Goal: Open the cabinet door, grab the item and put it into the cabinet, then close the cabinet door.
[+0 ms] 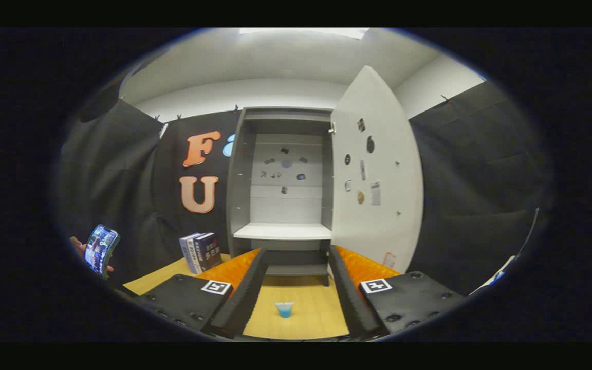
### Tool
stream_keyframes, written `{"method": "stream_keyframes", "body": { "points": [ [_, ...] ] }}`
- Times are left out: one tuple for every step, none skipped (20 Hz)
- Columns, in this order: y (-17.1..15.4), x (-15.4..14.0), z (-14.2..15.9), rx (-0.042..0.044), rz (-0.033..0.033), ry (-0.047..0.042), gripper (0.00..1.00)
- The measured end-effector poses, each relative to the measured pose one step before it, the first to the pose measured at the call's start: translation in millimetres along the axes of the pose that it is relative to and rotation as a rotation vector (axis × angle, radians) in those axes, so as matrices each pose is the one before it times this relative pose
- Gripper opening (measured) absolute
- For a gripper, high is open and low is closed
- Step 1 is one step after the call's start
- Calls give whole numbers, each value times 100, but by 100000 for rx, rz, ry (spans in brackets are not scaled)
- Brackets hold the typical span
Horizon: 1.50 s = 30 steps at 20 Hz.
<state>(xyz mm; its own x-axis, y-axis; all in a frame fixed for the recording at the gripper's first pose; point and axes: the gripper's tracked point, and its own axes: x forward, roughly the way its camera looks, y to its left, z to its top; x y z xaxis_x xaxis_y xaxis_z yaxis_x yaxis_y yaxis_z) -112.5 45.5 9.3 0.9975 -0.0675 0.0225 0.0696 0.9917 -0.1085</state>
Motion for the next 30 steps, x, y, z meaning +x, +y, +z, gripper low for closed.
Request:
{"method": "stream_keyframes", "body": {
  "points": [
    [700,869,-922,-480,2236,2298,86],
    [512,1255,-837,-775,1345,1387,97],
    [687,1043,-618,-707,1738,559,98],
    [717,1056,-613,-491,1828,440,98],
    [635,1188,-864,-188,1672,530,97],
    [553,1116,-1100,-36,1307,1110,97],
    [334,1166,-1217,156,769,1521,97],
    [256,1153,-1446,425,452,1999,96],
    [342,1491,-1449,1196,1314,1870,96],
    [203,1327,-1817,1478,736,2866,96],
    [-224,1371,-2312,527,108,3865,96],
    [-368,1252,-2396,101,-704,4263,96],
    [-258,1165,-2395,208,-710,4488,97],
    [-278,1201,-2386,224,-959,4358,97],
    [-345,757,-2123,-370,-1662,3819,97],
    [-684,720,-1771,-1870,-2591,2569,97],
    [-606,551,-1539,-2536,-2613,2000,97],
    [-447,553,-1440,-1681,-1843,1696,97],
    [-97,447,-1350,-198,-515,2103,97],
    [10,584,-1267,1150,-108,2403,97],
    [-162,529,-1085,1370,-148,2330,97],
    [-478,601,-797,1103,-737,1368,97],
    [-403,458,-778,1615,-1225,1741,97],
    [-435,568,-798,1839,-841,2165,96],
    [-324,245,-722,1947,188,1959,95],
    [21,493,-599,1560,923,1294,93],
    [67,321,-457,959,1224,1323,92],
    [-77,166,-333,605,1135,792,89],
    [-60,111,-125,478,615,520,86],
    [-69,111,-58,495,520,492,81]
  ]
}}
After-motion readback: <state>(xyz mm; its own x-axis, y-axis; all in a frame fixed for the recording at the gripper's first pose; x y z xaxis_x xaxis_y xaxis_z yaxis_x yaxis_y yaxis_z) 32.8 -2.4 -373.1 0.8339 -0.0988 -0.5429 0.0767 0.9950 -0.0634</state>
